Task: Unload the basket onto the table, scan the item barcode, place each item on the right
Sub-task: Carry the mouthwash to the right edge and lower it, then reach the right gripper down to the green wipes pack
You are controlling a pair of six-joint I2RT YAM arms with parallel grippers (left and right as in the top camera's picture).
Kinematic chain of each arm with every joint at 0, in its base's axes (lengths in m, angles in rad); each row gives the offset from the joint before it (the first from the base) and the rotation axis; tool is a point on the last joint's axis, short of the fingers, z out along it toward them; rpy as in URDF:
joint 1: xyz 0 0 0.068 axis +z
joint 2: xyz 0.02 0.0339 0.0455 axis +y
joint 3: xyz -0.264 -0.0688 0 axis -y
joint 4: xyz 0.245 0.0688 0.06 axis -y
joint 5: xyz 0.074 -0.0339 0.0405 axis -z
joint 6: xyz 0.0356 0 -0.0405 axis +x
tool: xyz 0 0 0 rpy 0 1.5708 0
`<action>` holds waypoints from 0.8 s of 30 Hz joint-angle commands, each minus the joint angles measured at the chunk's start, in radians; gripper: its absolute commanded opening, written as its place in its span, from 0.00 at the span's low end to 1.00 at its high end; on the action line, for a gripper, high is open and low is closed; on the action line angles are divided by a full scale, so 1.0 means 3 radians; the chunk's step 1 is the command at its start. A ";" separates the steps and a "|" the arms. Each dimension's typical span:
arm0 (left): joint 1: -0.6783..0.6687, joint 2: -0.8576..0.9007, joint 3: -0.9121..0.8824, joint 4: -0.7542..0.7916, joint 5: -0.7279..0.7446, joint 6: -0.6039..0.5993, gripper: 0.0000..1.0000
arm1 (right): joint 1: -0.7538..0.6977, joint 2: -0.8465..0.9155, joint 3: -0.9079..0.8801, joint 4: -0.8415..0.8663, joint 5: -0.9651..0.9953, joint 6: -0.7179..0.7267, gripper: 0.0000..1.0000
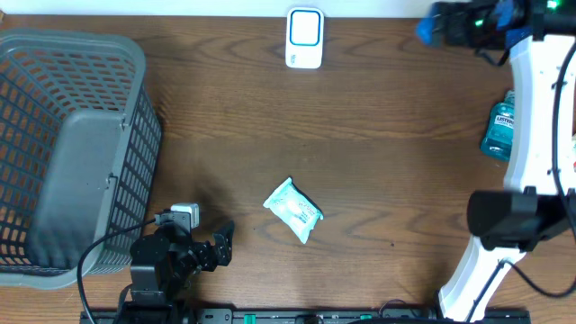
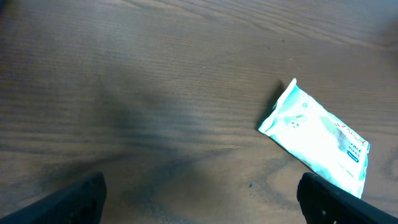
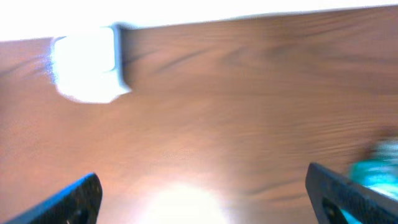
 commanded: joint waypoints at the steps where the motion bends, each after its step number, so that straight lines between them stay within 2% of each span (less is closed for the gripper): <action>1: 0.0010 -0.0005 -0.0033 -0.0036 -0.0019 -0.0015 0.98 | 0.0340 0.0039 -0.0024 -0.0408 -0.0942 -0.0080 0.99; 4: 0.0010 -0.0005 -0.0033 -0.0036 -0.0019 -0.0017 0.98 | 0.0791 0.0070 -0.0163 -0.0740 -0.0852 -0.0540 0.99; 8: 0.0010 -0.0005 -0.0033 -0.0036 -0.0019 -0.0017 0.98 | 0.1415 0.0072 -0.0572 -0.0767 -0.0369 -0.0566 0.99; 11: 0.0010 -0.0005 -0.0033 -0.0036 -0.0019 -0.0015 0.98 | 0.1818 0.0072 -0.0922 -0.0711 -0.0306 -0.0558 0.99; 15: 0.0010 -0.0005 -0.0033 -0.0036 -0.0019 -0.0017 0.98 | 0.2195 0.0071 -0.1289 -0.0626 -0.0234 -0.0435 0.99; 19: 0.0010 -0.0005 -0.0033 -0.0036 -0.0020 -0.0015 0.98 | 0.2483 0.0052 -0.1635 -0.0431 0.0392 0.0107 0.99; 24: 0.0010 -0.0005 -0.0033 -0.0036 -0.0019 -0.0015 0.98 | 0.2825 -0.0011 -0.2041 -0.0031 0.0839 0.0315 0.99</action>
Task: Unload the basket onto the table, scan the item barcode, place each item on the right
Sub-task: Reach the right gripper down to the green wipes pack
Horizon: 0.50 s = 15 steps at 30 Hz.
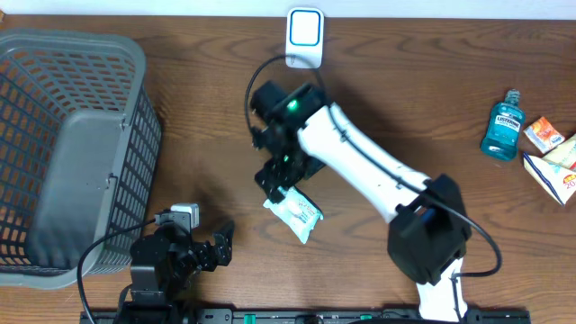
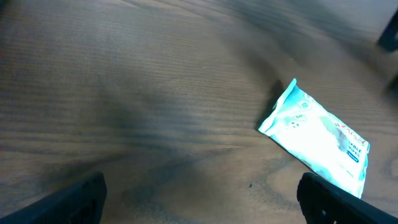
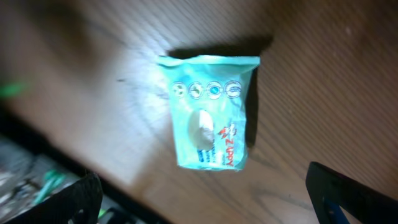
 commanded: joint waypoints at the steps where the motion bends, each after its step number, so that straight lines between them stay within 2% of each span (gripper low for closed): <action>1: 0.0010 -0.0005 -0.0033 -0.0037 -0.0019 -0.0018 0.98 | 0.0226 -0.0081 -0.0247 0.0189 0.0470 0.0271 0.99; 8: 0.0010 -0.0005 -0.0033 -0.0037 -0.0019 -0.0018 0.98 | 0.0378 -0.0081 -0.0941 0.0835 0.0590 0.0285 0.99; 15: 0.0010 -0.0005 -0.0033 -0.0037 -0.0019 -0.0017 0.98 | 0.0295 -0.0081 -0.1259 0.1088 0.0680 0.0287 0.88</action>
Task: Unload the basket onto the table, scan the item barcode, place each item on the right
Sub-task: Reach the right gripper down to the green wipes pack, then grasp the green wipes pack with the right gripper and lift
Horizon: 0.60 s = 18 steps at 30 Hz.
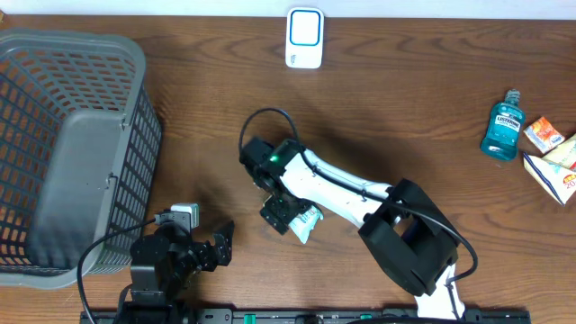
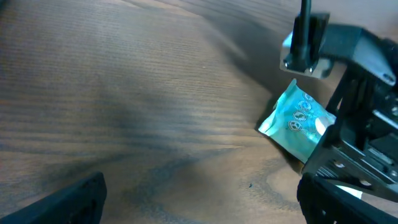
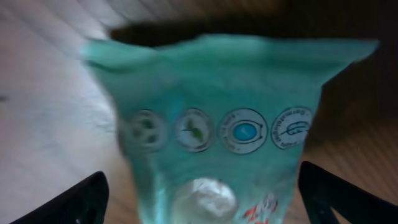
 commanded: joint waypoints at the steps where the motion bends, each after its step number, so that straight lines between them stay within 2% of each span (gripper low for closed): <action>1: 0.0010 -0.0005 -0.0033 -0.0036 -0.0019 -0.0017 0.98 | -0.0083 -0.0079 -0.0051 0.0074 0.0160 0.0045 0.85; 3: 0.0010 -0.0005 -0.0033 -0.0036 -0.0019 -0.0015 0.98 | -0.0165 -0.0079 -0.0051 0.0177 0.0158 0.0046 0.76; 8: 0.0010 -0.0005 -0.0033 -0.0036 -0.0019 -0.0015 0.98 | -0.0420 -0.0079 -0.0051 0.0348 0.0186 0.0055 0.69; 14: 0.0010 -0.0005 -0.0033 -0.0036 -0.0019 -0.0015 0.98 | -0.0855 -0.0083 0.0006 0.0341 0.0409 0.0116 0.69; 18: 0.0010 -0.0005 -0.0033 -0.0036 -0.0019 -0.0015 0.98 | -0.1020 -0.0127 0.0257 0.0187 0.0422 0.0116 0.77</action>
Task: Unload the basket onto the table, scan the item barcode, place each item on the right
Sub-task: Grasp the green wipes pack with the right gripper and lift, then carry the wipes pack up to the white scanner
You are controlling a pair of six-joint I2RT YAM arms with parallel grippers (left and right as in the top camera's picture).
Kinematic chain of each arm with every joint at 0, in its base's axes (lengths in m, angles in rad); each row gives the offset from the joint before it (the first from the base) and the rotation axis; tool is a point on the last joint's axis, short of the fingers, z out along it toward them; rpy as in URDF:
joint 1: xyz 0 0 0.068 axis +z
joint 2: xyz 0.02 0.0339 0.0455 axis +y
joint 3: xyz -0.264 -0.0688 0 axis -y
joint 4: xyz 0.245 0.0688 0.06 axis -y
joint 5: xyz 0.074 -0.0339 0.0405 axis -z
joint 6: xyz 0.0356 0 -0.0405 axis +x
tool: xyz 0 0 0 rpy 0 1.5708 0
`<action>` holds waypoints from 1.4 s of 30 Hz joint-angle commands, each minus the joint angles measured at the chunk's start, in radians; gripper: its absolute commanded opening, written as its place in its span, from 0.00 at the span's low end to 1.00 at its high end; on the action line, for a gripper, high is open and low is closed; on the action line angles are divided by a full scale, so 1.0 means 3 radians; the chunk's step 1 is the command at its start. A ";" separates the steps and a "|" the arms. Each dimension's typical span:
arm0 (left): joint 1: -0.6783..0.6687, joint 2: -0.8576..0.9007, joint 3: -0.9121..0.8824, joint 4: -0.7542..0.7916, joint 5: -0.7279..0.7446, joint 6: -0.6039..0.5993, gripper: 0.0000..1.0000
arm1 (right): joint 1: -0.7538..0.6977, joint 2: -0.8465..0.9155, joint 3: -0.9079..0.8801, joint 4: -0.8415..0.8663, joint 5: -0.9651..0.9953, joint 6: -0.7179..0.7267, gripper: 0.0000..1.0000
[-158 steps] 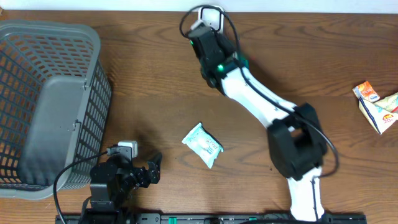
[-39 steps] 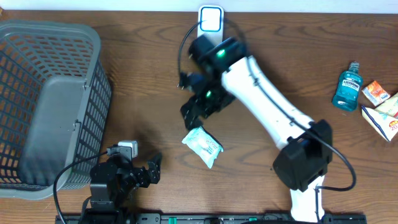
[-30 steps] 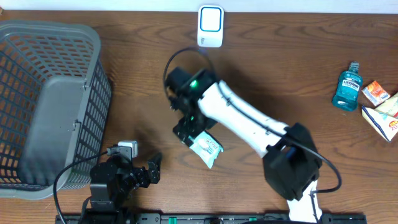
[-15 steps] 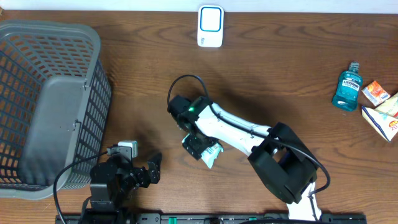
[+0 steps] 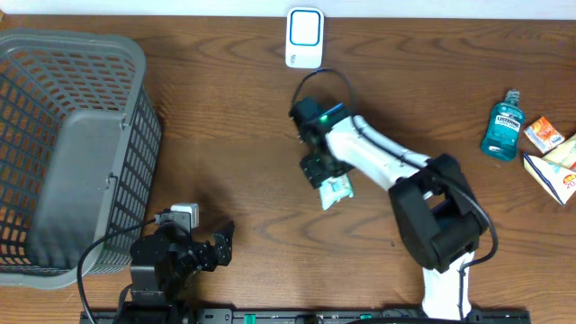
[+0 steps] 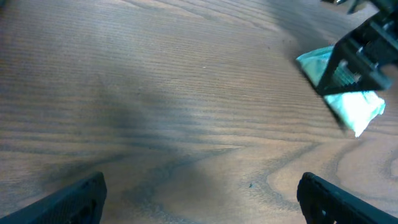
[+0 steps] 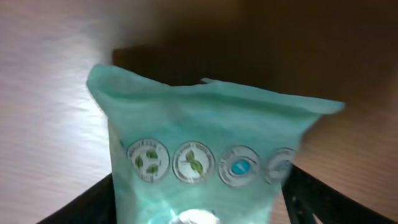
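Note:
The item is a pale teal wipes packet [image 5: 336,189] with a row of round icons [image 7: 205,162]. My right gripper [image 5: 321,170] is shut on it, its fingers on both sides, holding it above the table's middle. In the left wrist view the packet [image 6: 348,99] hangs at the far right under the dark right gripper. A white and blue barcode scanner [image 5: 304,38] stands at the table's far edge. My left gripper [image 5: 220,245] rests open near the front left, nothing between its fingers [image 6: 74,199].
A grey mesh basket [image 5: 63,144] fills the left side. At the far right stand a teal mouthwash bottle [image 5: 499,126] and small cartons [image 5: 551,148]. The brown wooden table [image 5: 225,117] lies under everything.
My right gripper, then down on the packet at the front middle, now holds it lifted and further right and back, nearer the scanner. The left arm is unchanged.
The packet first lay on the table at the front middle with my right arm off at the far right. My right gripper then hung open above the packet, then was down around it. Now it holds the packet up nearer the table's centre.

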 commanded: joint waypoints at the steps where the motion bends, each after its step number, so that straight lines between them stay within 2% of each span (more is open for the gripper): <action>1: 0.0010 -0.0005 -0.0033 -0.0036 -0.0019 -0.0015 0.98 | -0.0074 -0.0154 0.0317 -0.0095 0.0098 0.0025 0.80; 3: 0.0010 -0.0005 -0.0033 -0.0036 -0.0019 -0.0015 0.98 | -0.0085 -0.0231 0.0497 -0.0191 0.0084 0.0080 0.90; 4: 0.0010 -0.0005 -0.0033 -0.0037 -0.0019 -0.0017 0.98 | -0.0078 -0.0273 0.0566 -0.0219 0.0067 0.0149 0.99; 9: 0.0010 -0.0005 -0.0033 -0.0036 -0.0019 -0.0017 0.98 | 0.0060 -0.0387 0.0598 -0.0231 -0.0289 0.0188 0.99; 12: 0.0010 -0.0005 -0.0033 -0.0036 -0.0019 -0.0015 0.98 | 0.0161 -0.0342 0.0420 -0.0251 -0.0207 0.0298 0.99; 14: 0.0010 -0.0005 -0.0033 -0.0036 -0.0019 -0.0015 0.98 | 0.0231 -0.0331 0.0234 -0.0245 0.0020 0.0741 0.89; 17: 0.0010 -0.0005 -0.0033 -0.0036 -0.0019 -0.0015 0.98 | 0.0326 -0.0331 0.0060 -0.0206 0.0390 0.1160 0.77; 20: 0.0010 -0.0005 -0.0033 -0.0036 -0.0019 -0.0015 0.98 | 0.0436 -0.0331 -0.0095 -0.0090 0.0832 0.1381 0.75; 22: 0.0010 -0.0005 -0.0033 -0.0036 -0.0020 -0.0015 0.98 | 0.0477 -0.0331 -0.0183 0.0011 0.1005 0.1397 0.73; 28: 0.0010 -0.0005 -0.0033 -0.0037 -0.0020 -0.0015 0.98 | 0.0493 -0.0331 -0.0360 0.0191 0.1059 0.1396 0.58; 38: 0.0010 -0.0005 -0.0033 -0.0036 -0.0019 -0.0015 0.98 | 0.0529 -0.0081 -0.0463 0.0230 0.1280 0.1258 0.59; 42: 0.0010 -0.0005 -0.0033 -0.0036 -0.0019 -0.0015 0.98 | 0.0538 0.0202 -0.0463 0.0153 0.1321 0.1208 0.50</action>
